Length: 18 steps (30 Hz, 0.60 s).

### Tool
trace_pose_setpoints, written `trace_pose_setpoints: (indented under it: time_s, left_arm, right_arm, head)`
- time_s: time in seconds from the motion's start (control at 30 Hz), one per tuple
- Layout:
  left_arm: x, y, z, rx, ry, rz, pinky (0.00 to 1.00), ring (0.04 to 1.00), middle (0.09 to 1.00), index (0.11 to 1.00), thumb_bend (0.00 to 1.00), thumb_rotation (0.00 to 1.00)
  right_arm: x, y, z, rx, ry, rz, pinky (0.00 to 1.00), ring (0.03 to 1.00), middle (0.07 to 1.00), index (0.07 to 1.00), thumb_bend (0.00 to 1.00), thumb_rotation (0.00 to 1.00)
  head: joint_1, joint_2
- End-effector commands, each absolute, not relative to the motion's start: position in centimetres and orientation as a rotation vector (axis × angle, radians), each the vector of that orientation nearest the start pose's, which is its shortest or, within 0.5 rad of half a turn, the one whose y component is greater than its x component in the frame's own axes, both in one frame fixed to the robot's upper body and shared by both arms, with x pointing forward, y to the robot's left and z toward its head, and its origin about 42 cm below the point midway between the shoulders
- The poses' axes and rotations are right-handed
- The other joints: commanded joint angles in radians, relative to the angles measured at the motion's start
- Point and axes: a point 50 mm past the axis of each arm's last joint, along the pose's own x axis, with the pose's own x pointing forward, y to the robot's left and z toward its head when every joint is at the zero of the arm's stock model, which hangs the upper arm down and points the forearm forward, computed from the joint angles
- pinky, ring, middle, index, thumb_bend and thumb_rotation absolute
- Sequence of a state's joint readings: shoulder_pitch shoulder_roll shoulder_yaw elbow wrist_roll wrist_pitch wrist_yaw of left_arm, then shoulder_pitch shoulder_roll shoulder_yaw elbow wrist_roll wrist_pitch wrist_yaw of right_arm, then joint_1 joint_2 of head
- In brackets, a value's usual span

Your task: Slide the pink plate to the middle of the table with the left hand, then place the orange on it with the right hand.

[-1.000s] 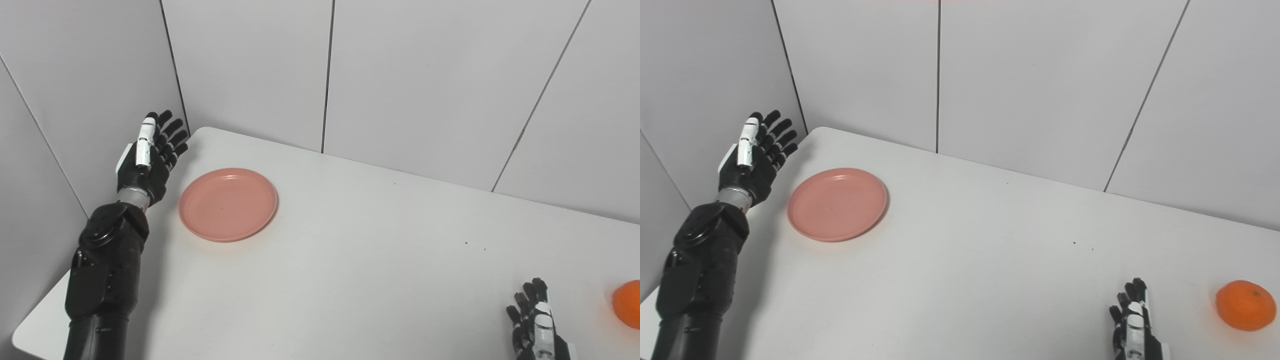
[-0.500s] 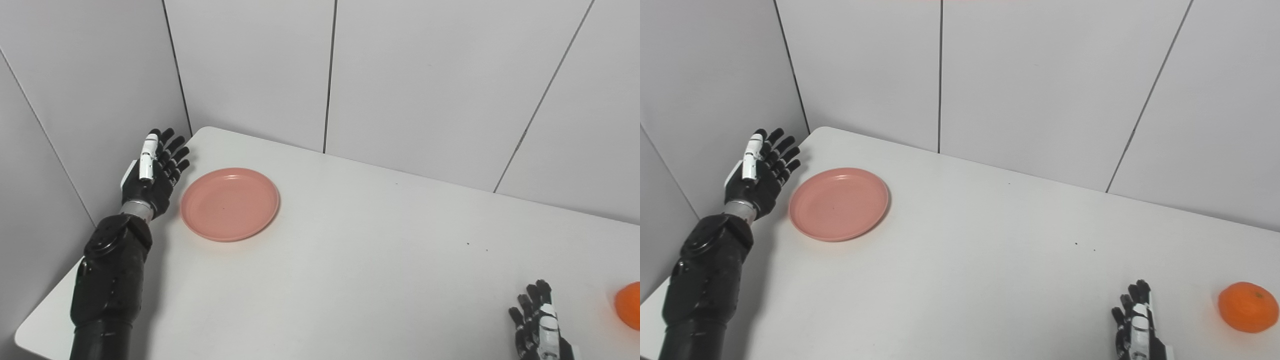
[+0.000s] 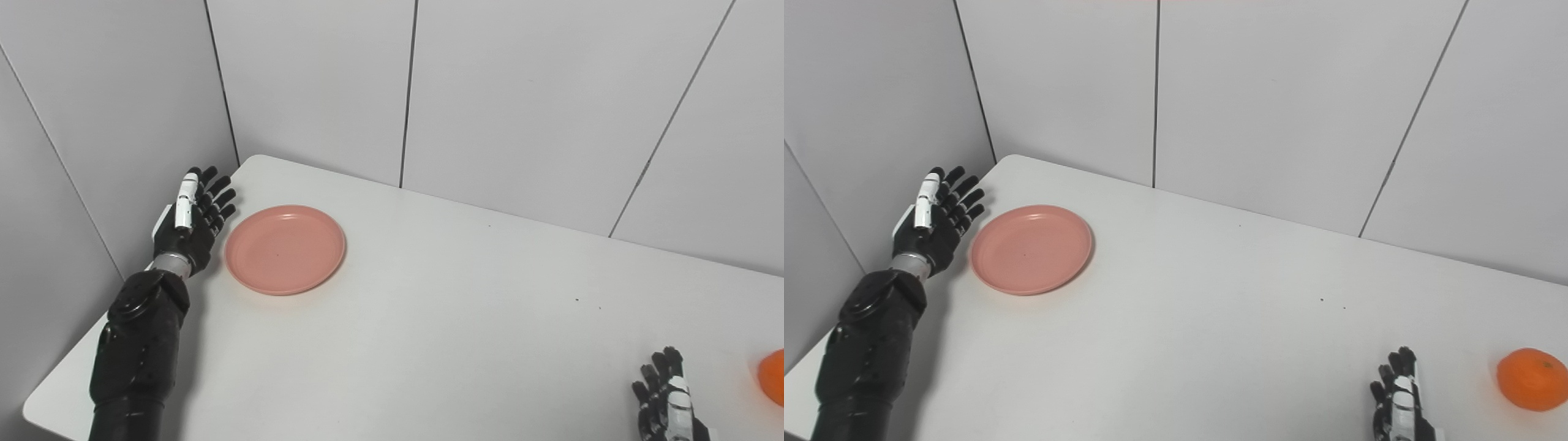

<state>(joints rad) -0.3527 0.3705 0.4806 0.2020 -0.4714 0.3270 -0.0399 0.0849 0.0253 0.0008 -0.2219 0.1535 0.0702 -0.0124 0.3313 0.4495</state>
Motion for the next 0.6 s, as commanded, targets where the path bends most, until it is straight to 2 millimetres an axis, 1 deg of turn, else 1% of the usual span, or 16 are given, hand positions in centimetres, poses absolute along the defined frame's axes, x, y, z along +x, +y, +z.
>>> trace_pose_setpoints:
  time_s: [0.0, 0.37, 0.57]
  left_arm:
    - [37.2, 44.2, 21.7, -0.253, -0.111, 0.309, 0.96, 0.937, 0.931, 0.922, 0.29, 1.0]
    - [37.1, 44.7, 20.4, -0.262, -0.092, 0.298, 0.97, 0.936, 0.93, 0.92, 0.28, 1.0]
    - [37.3, 44.2, 20.1, -0.318, -0.068, 0.276, 0.91, 0.93, 0.93, 0.915, 0.3, 1.0]
  right_arm:
    - [25.9, -20.9, 14.3, 0.181, -0.111, -0.014, 1.0, 1.0, 1.0, 1.0, 0.13, 1.0]
    - [26.0, -21.1, 14.4, 0.179, -0.11, -0.017, 1.0, 1.0, 1.0, 1.0, 0.12, 1.0]
    - [26.0, -21.0, 14.4, 0.181, -0.11, -0.017, 1.0, 1.0, 1.0, 1.0, 0.12, 1.0]
  head:
    - [0.001, 0.001]
    - [0.006, 0.002]
    - [0.006, 0.002]
